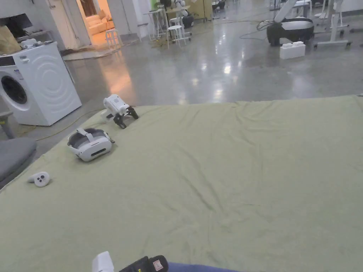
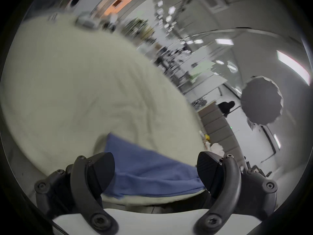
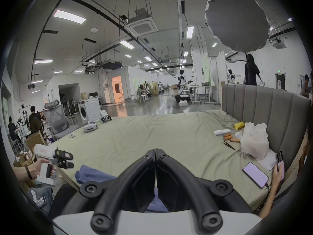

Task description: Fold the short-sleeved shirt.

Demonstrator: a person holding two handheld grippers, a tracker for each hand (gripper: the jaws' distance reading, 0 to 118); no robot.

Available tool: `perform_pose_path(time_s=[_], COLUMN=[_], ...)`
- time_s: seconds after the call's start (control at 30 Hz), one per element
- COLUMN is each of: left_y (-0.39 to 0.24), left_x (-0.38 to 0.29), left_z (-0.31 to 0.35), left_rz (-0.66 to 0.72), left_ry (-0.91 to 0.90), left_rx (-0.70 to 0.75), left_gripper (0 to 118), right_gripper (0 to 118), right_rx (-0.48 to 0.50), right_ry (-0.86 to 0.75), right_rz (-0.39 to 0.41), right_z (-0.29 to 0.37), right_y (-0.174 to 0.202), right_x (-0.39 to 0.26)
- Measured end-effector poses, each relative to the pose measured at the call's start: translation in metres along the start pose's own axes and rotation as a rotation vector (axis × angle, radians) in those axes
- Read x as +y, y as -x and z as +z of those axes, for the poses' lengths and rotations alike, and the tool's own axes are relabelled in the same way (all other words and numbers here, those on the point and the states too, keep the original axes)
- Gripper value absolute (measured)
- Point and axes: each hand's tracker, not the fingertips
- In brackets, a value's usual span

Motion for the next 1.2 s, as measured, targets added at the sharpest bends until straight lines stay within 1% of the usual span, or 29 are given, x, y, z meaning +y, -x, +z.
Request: perform_pose_path(time_s=[0.07, 0.13, 0.17, 0.23, 0.27, 0.3, 0.33, 0.37, 0.4, 0.43, 0.47, 0.5, 0.57, 0.63, 0.7, 0.77, 0.87, 0.93, 0.97, 1.0, 1.03, 1.07, 1.13, 1.2], left_y=[0.024, 0.041, 0.047, 0.045, 0.045, 0.045, 0.043, 0.036, 0.033, 0.034, 0.033, 0.033, 0.031, 0.019, 0.012, -0.001, -0.036, -0.074, -0.091, -0.111, -0.124, -0.134, -0.156, -0.171], left_x=[-0.003, -0.006, -0.006, -0.006, -0.009, -0.013, -0.017, -0.023, -0.026, -0.028, -0.025, -0.021, -0.009, 0.012, 0.038, 0.062, 0.075, 0.061, 0.050, 0.033, 0.016, 0.001, -0.040, -0.072], left_z=[-0.018, -0.034, -0.040, -0.039, -0.043, -0.050, -0.058, -0.065, -0.068, -0.065, -0.061, -0.057, -0.043, -0.018, 0.010, 0.036, 0.055, 0.048, 0.040, 0.028, 0.010, -0.006, -0.047, -0.089], left_rz=[-0.002, 0.060, 0.074, 0.196, 0.230, 0.234, 0.226, 0.202, 0.164, 0.152, 0.168, 0.211, 0.199, 0.105, 0.056, -0.024, -0.146, -0.228, -0.282, -0.334, -0.344, -0.349, -0.363, -0.511], left_ry=[-0.014, 0.039, 0.037, -0.076, -0.078, -0.054, -0.034, 0.008, 0.028, -0.006, -0.050, -0.065, -0.076, -0.111, -0.148, -0.183, -0.186, -0.139, -0.114, -0.132, -0.142, -0.107, -0.076, -0.032], left_rx=[0.051, 0.063, 0.032, -0.083, -0.118, -0.124, -0.110, -0.029, 0.006, -0.015, -0.039, -0.005, 0.014, 0.077, 0.128, 0.244, 0.302, 0.260, 0.264, 0.285, 0.264, 0.208, 0.188, 0.226], left_gripper=[103, 102, 102, 100, 91, 73, 40, 22, 18, 11, 8, 6, 6, 6, 6, 6, 6, 6, 6, 6, 6, 6, 6, 6], right_gripper=[0, 0, 0, 0, 0, 0, 0, 0, 0, 0, 0, 0, 0, 0, 0, 0, 0, 0, 0, 0, 0, 0, 0, 0], right_rx=[-0.016, -0.016, -0.022, -0.024, -0.024, -0.024, -0.019, -0.018, -0.024, -0.033, -0.032, -0.033, -0.032, -0.034, -0.038, -0.030, -0.028, -0.032, -0.035, -0.035, -0.033, -0.033, -0.045, -0.063], right_ry=[0.002, 0.018, 0.021, 0.032, 0.032, 0.029, 0.029, 0.031, 0.030, 0.027, 0.030, 0.030, 0.029, 0.031, 0.030, 0.025, 0.027, 0.028, 0.025, 0.021, 0.022, 0.020, 0.009, -0.003], right_rz=[0.007, 0.003, 0.002, -0.007, -0.015, -0.021, -0.025, -0.022, -0.013, 0.004, 0.009, 0.012, 0.005, -0.007, -0.024, -0.056, -0.095, -0.103, -0.107, -0.114, -0.123, -0.129, -0.129, -0.130], right_z=[-0.001, -0.004, -0.005, -0.007, -0.007, -0.006, -0.007, -0.007, -0.007, -0.005, -0.004, -0.003, -0.002, -0.003, -0.005, -0.007, -0.009, -0.009, -0.008, -0.007, -0.006, -0.005, 0.002, 0.010], right_y=[0.004, 0.003, 0.003, 0.002, 0.002, 0.003, 0.004, 0.004, 0.006, 0.006, 0.006, 0.005, 0.001, -0.002, -0.006, -0.010, -0.016, -0.017, -0.018, -0.019, -0.020, -0.020, -0.022, -0.024], right_x=[-0.001, -0.001, -0.002, -0.001, -0.001, -0.001, 0.000, 0.002, 0.003, 0.005, 0.006, 0.007, 0.007, 0.007, 0.005, 0.001, -0.004, -0.006, -0.007, -0.008, -0.008, -0.008, -0.011, -0.012])
